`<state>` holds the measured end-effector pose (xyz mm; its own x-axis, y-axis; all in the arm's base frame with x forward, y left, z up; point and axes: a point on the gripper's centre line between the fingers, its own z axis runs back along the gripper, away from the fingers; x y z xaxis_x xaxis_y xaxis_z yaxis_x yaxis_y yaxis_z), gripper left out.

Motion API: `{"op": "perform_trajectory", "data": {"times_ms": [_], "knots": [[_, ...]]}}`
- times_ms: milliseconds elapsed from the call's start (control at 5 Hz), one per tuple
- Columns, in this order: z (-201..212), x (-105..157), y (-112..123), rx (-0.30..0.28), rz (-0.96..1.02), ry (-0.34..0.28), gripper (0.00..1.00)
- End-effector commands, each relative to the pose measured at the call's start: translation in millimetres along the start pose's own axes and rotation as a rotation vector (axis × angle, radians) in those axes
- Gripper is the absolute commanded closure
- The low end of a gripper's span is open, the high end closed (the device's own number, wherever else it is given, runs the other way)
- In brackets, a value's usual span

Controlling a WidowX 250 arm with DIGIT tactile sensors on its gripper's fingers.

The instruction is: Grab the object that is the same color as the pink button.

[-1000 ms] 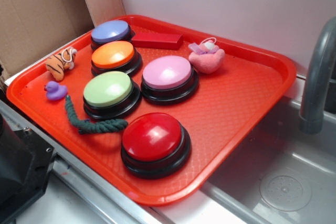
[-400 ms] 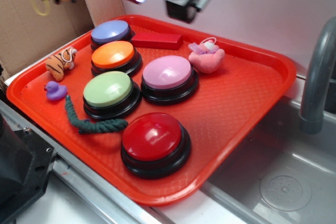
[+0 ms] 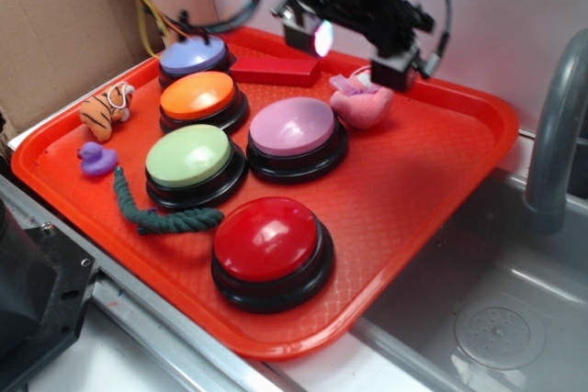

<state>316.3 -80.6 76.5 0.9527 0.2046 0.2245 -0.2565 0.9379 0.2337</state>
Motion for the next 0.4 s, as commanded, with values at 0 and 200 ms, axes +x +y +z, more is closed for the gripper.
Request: {"op": "perform_trajectory", "data": {"times_ms": [0,200], "knots": [[-29,24,-21,-0.029,0.013,-0.002,0.0],[-40,27,-21,-0.007,0.049,0.038,0.0]]}}
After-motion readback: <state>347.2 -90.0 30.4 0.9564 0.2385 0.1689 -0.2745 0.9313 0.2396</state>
